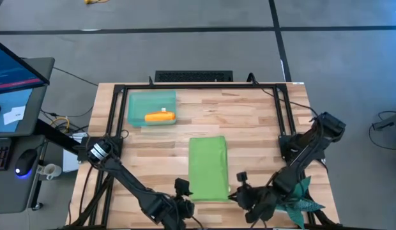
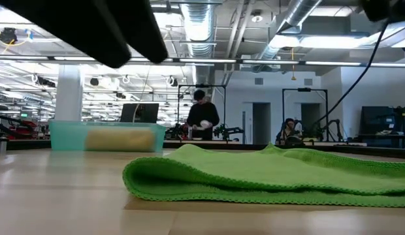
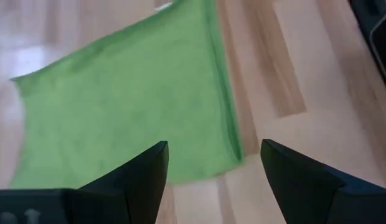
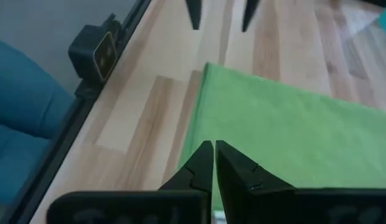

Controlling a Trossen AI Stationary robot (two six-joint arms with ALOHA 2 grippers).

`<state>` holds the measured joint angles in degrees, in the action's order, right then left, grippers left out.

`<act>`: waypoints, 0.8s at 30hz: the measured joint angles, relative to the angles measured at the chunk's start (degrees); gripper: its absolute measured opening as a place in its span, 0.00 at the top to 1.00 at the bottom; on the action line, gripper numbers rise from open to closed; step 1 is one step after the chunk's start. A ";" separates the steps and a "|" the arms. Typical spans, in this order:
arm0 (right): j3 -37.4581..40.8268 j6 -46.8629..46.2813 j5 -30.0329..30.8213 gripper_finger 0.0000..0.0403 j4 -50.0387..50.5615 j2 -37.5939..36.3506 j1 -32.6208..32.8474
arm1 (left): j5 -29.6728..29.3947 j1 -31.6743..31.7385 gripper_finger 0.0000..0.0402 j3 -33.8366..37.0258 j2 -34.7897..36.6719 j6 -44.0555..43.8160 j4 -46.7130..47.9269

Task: Roll microfiber towels into tight, uniform cylinder then place into a basket
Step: Roll the green microfiber cloth

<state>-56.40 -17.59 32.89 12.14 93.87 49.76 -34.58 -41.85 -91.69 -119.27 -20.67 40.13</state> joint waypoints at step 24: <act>-0.37 -1.75 -12.98 0.56 -5.30 6.88 -4.33 | 22.40 7.47 0.38 15.31 0.25 4.68 -21.57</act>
<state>-56.77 -19.33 19.91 6.84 100.75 45.43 -12.18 -34.39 -76.39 -119.02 -16.00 18.57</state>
